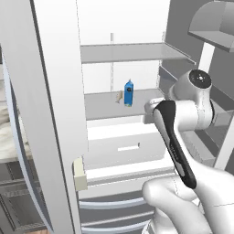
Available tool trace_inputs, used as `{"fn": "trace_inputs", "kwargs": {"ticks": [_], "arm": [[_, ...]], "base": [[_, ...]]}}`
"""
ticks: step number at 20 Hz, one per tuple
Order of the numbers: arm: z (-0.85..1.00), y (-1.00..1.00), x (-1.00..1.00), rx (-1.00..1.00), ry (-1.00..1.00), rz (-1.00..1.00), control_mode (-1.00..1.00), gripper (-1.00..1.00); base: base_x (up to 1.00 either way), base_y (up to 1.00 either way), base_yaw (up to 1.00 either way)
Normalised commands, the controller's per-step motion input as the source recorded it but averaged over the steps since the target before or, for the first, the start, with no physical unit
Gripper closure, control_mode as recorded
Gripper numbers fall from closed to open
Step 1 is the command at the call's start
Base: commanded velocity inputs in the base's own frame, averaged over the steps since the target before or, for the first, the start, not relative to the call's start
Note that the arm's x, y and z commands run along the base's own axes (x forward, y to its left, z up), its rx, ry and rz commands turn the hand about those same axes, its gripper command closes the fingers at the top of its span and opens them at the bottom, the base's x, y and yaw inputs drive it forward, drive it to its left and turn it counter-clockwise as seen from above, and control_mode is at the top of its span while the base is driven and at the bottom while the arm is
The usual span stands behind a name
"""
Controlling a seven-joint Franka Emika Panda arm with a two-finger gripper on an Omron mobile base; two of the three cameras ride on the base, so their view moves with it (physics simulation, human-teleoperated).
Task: Take out the milk from the fridge and place it on the tray on the counter. Then take the sugar cube near the tray and place it in the tray.
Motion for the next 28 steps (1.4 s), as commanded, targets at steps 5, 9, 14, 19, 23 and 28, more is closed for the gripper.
{"fn": "trace_inputs", "kwargs": {"ticks": [5, 9, 14, 19, 23, 28], "arm": [[0.17, 0.06, 0.10, 0.00, -0.12, -0.01, -1.00, -1.00], [0.24, 0.21, 0.12, 0.00, -0.07, -0.08, -1.00, -1.00], [0.07, 0.37, 0.29, 0.00, -0.07, -0.10, -1.00, -1.00], [0.05, 0.02, 0.38, 0.08, -0.01, -0.01, -1.00, -1.00], [0.00, -0.02, 0.41, 0.00, -0.03, 0.00, -1.00, -1.00], [0.00, -0.13, 0.37, 0.00, -0.01, 0.00, -1.00, -1.00]], "base": [[0.00, 0.00, 0.00], [0.00, 0.00, 0.00], [0.00, 0.00, 0.00], [0.00, 0.00, 0.00], [0.00, 0.00, 0.00], [0.00, 0.00, 0.00]]}}
